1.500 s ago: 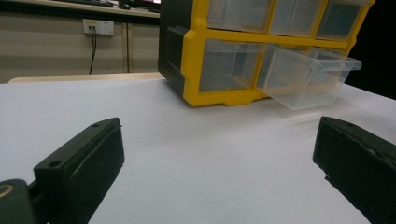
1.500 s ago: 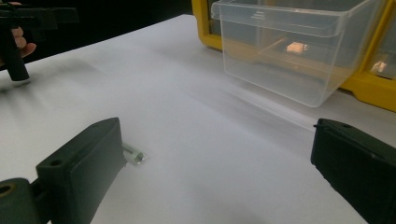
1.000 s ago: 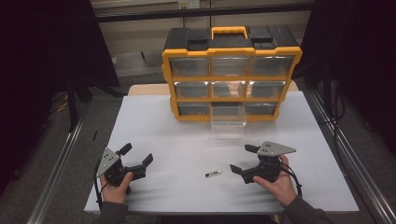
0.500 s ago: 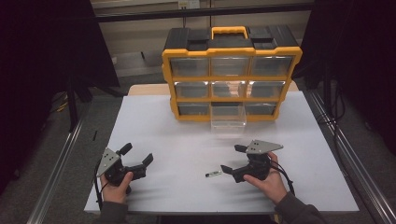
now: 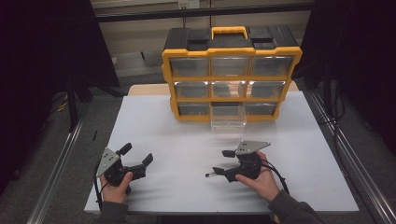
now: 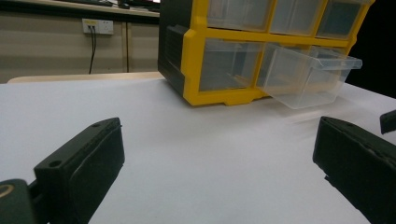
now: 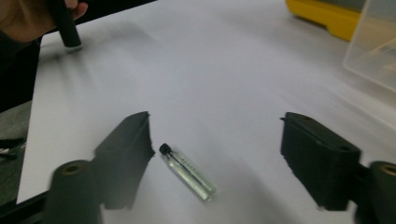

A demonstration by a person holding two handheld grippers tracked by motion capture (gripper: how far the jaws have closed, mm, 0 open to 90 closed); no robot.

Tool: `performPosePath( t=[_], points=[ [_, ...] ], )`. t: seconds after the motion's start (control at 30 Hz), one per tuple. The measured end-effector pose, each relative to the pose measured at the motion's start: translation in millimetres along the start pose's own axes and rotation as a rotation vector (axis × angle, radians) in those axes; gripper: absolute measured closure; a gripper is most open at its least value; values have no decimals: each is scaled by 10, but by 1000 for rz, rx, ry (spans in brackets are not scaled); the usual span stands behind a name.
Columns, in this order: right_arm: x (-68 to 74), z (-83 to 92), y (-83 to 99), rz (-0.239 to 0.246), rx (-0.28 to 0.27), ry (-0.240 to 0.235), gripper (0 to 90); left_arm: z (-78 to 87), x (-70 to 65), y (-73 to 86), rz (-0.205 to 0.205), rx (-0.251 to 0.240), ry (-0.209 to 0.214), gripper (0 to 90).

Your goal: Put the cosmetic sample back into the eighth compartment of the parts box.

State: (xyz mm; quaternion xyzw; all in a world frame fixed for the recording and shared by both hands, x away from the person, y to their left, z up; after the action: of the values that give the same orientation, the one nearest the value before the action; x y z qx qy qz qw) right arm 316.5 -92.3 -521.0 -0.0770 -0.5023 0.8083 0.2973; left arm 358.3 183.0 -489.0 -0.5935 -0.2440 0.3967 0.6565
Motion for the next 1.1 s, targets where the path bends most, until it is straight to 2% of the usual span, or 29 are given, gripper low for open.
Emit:
performPosePath(
  t=[0.07,0.1,0.13,0.17,0.2,0.27,0.3,0.4,0.5,0.53,0.57,0.6,0.63,0.67,0.7,0.73,0.77,0.9,1.03,1.07,1.1],
  points=[
    [25,-28,19,4,23,-15,321,-1,1,0,1,-1,0,20],
    [58,-53,49,4,57,-39,406,-1,2,1,1,0,-1,20],
    [58,-53,49,4,57,-39,406,-2,-1,1,0,0,1,20],
    [93,-74,68,12,79,-61,500,-5,-6,-3,6,-5,0,20],
    [93,-74,68,12,79,-61,500,-10,-10,-8,14,-10,-1,20],
    [133,-97,93,20,109,-83,565,-8,-8,-6,8,-8,0,20],
    [155,-120,108,31,126,-91,641,-10,-10,-7,14,-10,-1,20],
    [161,-139,130,35,145,-91,672,0,0,0,-2,0,1,21],
    [151,-167,167,40,174,-92,696,-10,-10,-9,14,-12,-1,20],
    [143,-178,186,43,186,-94,709,-6,-5,-5,2,-6,-2,20],
    [138,-188,204,36,199,-91,729,-18,-17,-18,24,-22,-3,20],
    [137,-200,227,44,212,-96,752,8,1,15,-28,17,10,21],
    [150,-224,260,47,231,-111,782,12,17,20,-39,23,4,20],
    [142,-229,260,57,228,-104,803,6,-6,16,-30,17,21,20],
    [138,-228,260,60,235,-102,809,6,-5,15,-30,16,19,20],
    [140,-229,255,41,234,-108,811,-20,-22,-16,20,-20,7,20],
    [132,-227,257,37,235,-110,812,-2,-6,6,-15,6,13,20],
    [134,-228,255,34,238,-112,815,7,9,19,-36,22,12,20],
    [127,-228,248,20,236,-118,815,-4,-2,0,-17,4,5,21],
    [126,-226,249,20,238,-120,815,-25,-24,-26,28,-27,0,21],
    [129,-227,246,22,238,-123,816,-25,-25,-27,29,-27,6,21]
  ],
)
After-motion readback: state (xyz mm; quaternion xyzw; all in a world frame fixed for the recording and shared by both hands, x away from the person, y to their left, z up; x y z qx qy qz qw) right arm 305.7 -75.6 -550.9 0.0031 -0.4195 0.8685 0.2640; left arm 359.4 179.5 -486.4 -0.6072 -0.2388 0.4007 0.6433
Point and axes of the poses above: each handheld gripper's, and its own axes: z roughly backward along the jaws, y roughly out of its underside, x roughly to its left, the point moved 10 cm from there along -z, roughly forward along the jaws, and after that the axes turned 1 degree about x, right-handed, at the moved point
